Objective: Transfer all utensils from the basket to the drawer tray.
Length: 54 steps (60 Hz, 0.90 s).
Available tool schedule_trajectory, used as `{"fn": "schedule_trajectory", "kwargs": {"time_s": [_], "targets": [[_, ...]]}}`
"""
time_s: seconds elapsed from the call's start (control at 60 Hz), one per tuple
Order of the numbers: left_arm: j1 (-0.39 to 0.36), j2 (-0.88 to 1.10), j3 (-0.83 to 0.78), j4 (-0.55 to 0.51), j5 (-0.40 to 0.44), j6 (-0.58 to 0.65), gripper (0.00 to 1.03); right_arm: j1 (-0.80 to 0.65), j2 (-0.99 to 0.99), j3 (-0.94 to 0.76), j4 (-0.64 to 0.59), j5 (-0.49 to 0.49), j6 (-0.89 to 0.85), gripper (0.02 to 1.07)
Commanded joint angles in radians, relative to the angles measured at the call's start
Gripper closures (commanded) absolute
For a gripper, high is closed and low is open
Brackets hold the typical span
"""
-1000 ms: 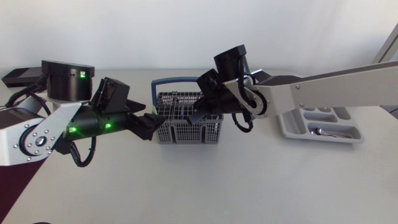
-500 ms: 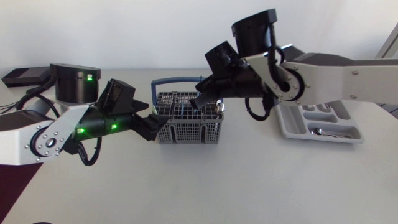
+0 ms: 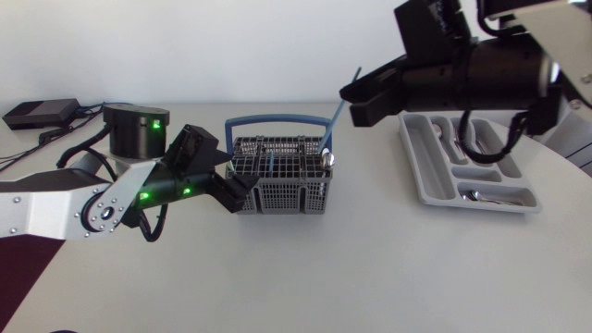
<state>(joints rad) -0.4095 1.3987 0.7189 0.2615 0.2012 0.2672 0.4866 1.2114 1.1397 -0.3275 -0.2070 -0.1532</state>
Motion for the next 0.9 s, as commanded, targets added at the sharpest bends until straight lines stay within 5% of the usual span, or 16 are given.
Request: {"fn": "schedule_trajectory", "kwargs": {"time_s": [0.0, 0.333, 0.583, 0.883], "targets": [[-0.015, 0.033, -0.001, 0.022, -0.005, 0.037, 0.09, -0.063, -0.035, 0.035, -0.061, -0.031, 0.027, 1.01], [-0.054, 0.131, 0.030, 0.139, -0.042, 0.106, 0.10, -0.390, -0.092, -0.021, -0.170, -0.227, -0.057, 1.01], [-0.055, 0.197, 0.071, 0.196, -0.049, 0.112, 0.13, -0.536, -0.056, -0.040, -0.214, -0.281, -0.123, 1.01], [-0.046, 0.284, 0.142, 0.240, -0.049, 0.104, 0.30, -0.661, 0.011, -0.077, -0.211, -0.315, -0.200, 1.01]]}}
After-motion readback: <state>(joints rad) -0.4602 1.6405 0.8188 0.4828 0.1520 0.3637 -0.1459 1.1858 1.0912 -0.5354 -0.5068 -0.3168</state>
